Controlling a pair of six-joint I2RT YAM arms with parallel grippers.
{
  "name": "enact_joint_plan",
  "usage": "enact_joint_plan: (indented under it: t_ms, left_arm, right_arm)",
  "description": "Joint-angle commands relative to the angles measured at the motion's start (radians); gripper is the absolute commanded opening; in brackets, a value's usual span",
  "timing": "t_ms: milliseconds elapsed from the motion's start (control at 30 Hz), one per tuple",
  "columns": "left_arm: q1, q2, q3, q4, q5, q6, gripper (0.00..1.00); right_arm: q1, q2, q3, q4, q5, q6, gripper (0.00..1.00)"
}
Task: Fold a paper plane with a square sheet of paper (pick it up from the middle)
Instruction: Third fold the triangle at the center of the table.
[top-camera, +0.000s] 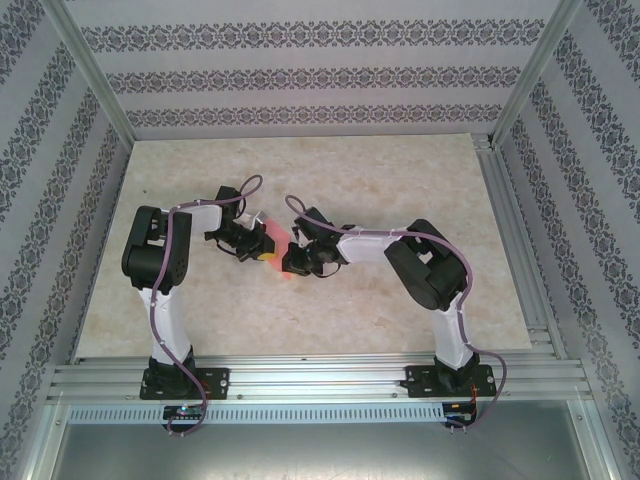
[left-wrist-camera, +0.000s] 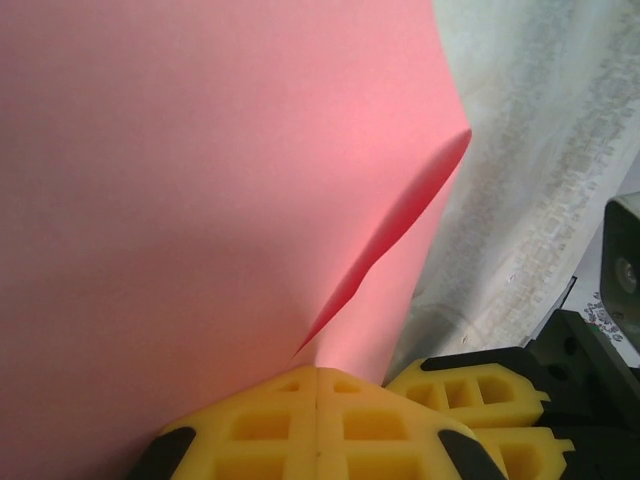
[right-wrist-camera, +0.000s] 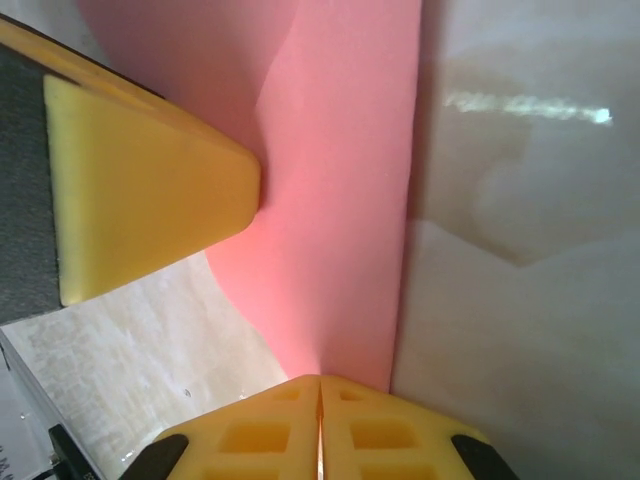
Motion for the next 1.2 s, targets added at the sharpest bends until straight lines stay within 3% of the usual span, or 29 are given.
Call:
enact_joint_plan:
  t_ms: [0, 300, 533, 900, 1067, 1167]
  left_arm:
    - [-0.009, 0.005, -0.004, -0.037, -0.037, 0.029, 0.03]
    - [-0.008, 0.0, -0.001, -0.04, -0.038, 0.029, 0.03]
    - [-0.009, 0.001, 0.003, -0.04, -0.034, 0.029, 0.03]
    - [-0.009, -0.007, 0.01, -0.035, -0.034, 0.016, 0.04]
    - [-0.009, -0.057, 0.04, -0.041, -0.044, -0.003, 0.13]
    - [-0.009, -0.094, 0.089, -0.072, -0.057, -0.004, 0.24]
  right_arm:
    - [0.003, 0.021, -0.026, 0.029, -0.012, 0.012, 0.09]
    - [0.004, -0.103, -0.057, 0.037, -0.028, 0.006, 0.1]
    - [0.016, -0.043, -0.058, 0.032, -0.013, 0.005, 0.09]
    - [0.036, -0.025, 0.004, -0.177, 0.066, -0.093, 0.1]
    - [0.043, -0.107, 0.018, -0.197, 0.08, -0.119, 0.11]
    - [0.044, -0.152, 0.02, -0.219, 0.112, -0.134, 0.11]
